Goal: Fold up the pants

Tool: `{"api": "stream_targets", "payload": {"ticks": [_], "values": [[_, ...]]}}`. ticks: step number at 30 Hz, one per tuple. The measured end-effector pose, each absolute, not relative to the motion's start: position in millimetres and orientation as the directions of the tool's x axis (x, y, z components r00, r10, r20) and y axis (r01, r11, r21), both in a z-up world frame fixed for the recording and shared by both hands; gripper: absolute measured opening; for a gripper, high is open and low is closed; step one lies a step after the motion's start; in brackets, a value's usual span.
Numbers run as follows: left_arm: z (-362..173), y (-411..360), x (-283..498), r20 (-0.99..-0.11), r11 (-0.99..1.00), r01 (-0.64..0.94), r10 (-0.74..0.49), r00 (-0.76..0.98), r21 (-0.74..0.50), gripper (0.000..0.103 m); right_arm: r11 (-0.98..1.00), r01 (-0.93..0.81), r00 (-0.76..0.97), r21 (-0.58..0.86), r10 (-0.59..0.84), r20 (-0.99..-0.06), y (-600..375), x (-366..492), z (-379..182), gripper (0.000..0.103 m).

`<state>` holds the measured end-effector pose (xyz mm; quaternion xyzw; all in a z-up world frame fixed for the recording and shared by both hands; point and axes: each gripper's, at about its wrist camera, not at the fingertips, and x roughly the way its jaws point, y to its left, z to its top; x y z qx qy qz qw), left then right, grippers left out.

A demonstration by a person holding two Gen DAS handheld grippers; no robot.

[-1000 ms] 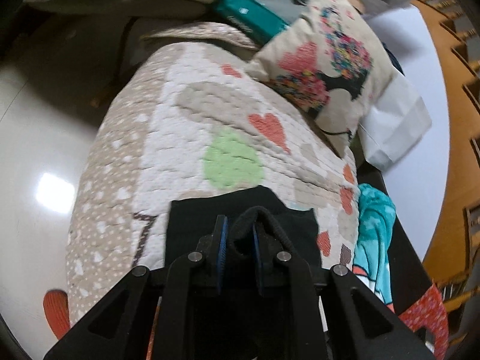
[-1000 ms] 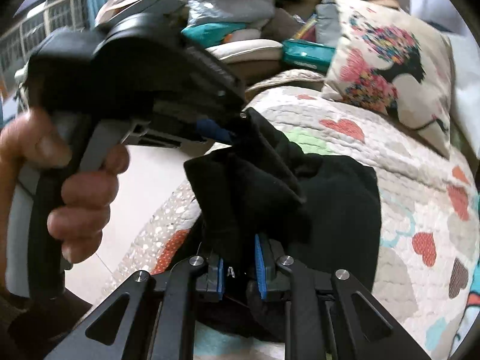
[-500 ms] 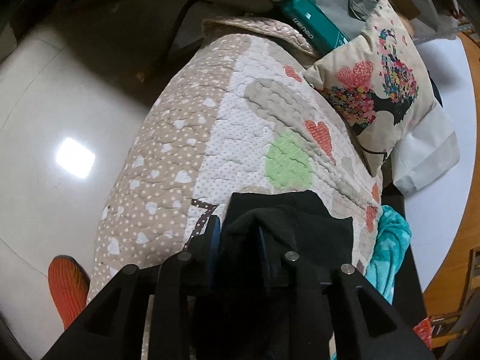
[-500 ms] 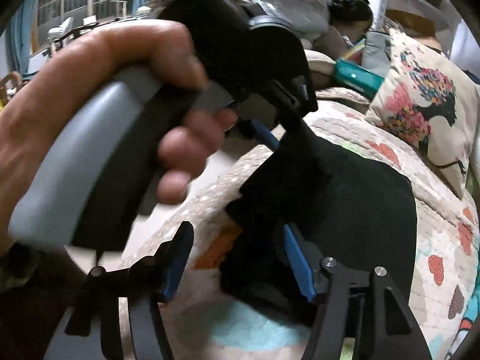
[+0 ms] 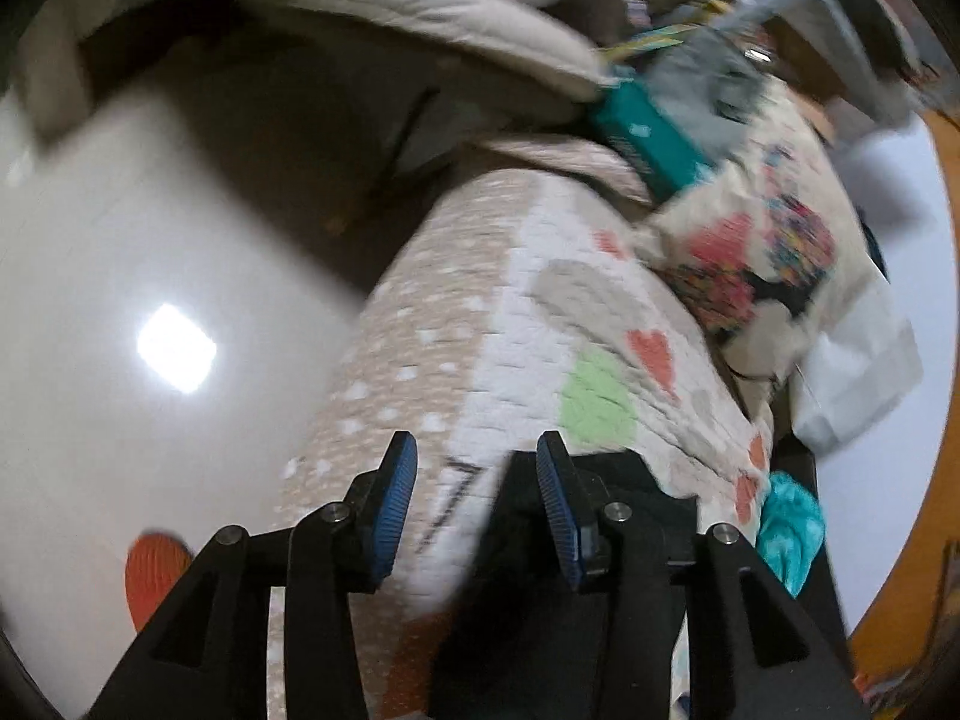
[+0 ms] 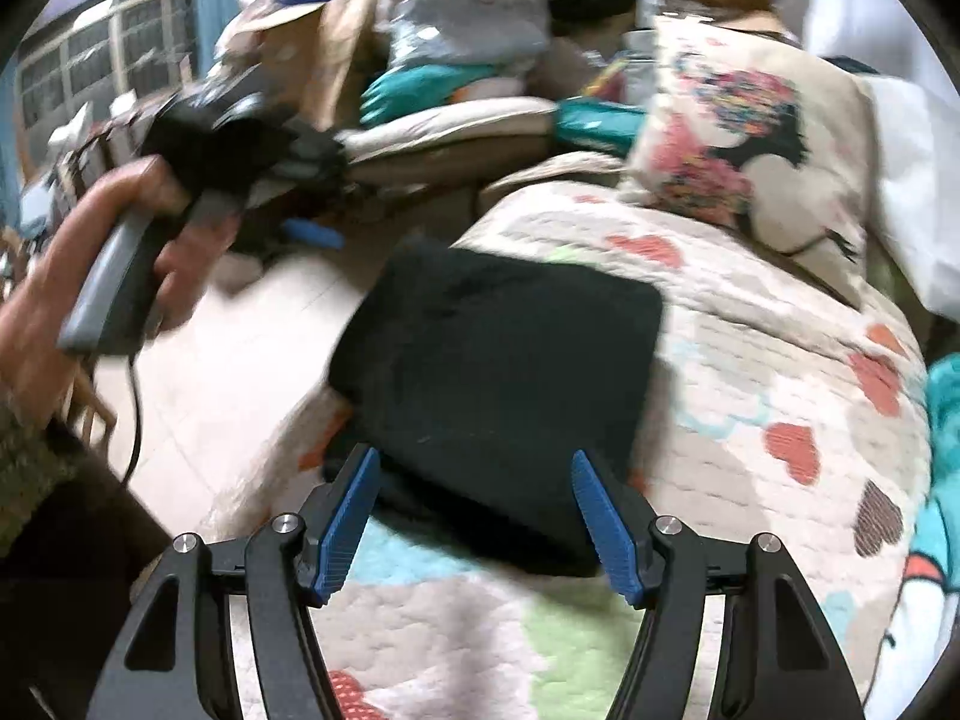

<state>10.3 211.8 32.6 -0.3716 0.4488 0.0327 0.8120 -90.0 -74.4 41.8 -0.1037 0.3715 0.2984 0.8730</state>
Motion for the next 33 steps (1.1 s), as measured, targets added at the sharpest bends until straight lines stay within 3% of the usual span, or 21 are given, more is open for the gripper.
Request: {"api": "stream_targets", "payload": {"ticks": [4,7,9,11,17,20,25,33], "values": [[30.0,172.5,20.2,-0.775,0.797,-0.300,-0.300,0.556,-0.524,0.041,0.844,-0.522,0.553,0.121,0.443,-0.706,-86.9,-64.9,45.5,0.071],[-1.6,161.0,25.4,-0.819,0.784,-0.342,-0.338,0.465,-0.518,0.042,0.853,-0.489,0.526,0.181,0.454,-0.719,-86.6,-45.3,36.6,0.071],[-25.5,161.4,25.9,-0.835,0.753,-0.394,-0.372,0.405,-0.526,0.047,0.857,-0.466,0.493,0.219,0.457,-0.740,-85.8,-33.4,21.8,0.071],[-37.5,168.6,23.4,-0.825,0.708,-0.436,-0.400,0.400,-0.555,0.067,0.871,-0.427,0.463,0.244,0.443,-0.768,-87.4,-22.7,4.0,0.071],[-43.8,183.3,19.6,-0.780,0.626,-0.466,-0.472,0.410,-0.624,0.071,0.840,-0.276,0.340,0.467,0.539,-0.770,-116.1,-0.3,-31.7,0.080],[-19.2,188.4,10.4,-0.769,0.654,-0.431,-0.406,0.493,-0.622,0.071,0.835,-0.262,0.356,0.484,0.550,-0.756,-125.6,-0.2,-20.9,0.080],[12.8,179.0,-27.9,-0.778,0.751,-0.413,-0.208,0.592,-0.515,0.071,0.858,-0.310,0.446,0.409,0.512,-0.734,-149.0,-6.9,8.8,0.081],[13.7,152.6,-69.2,-0.767,0.793,-0.400,-0.127,0.629,-0.460,0.071,0.846,-0.233,0.495,0.479,0.527,-0.690,-190.8,-8.6,4.4,0.081]]}}
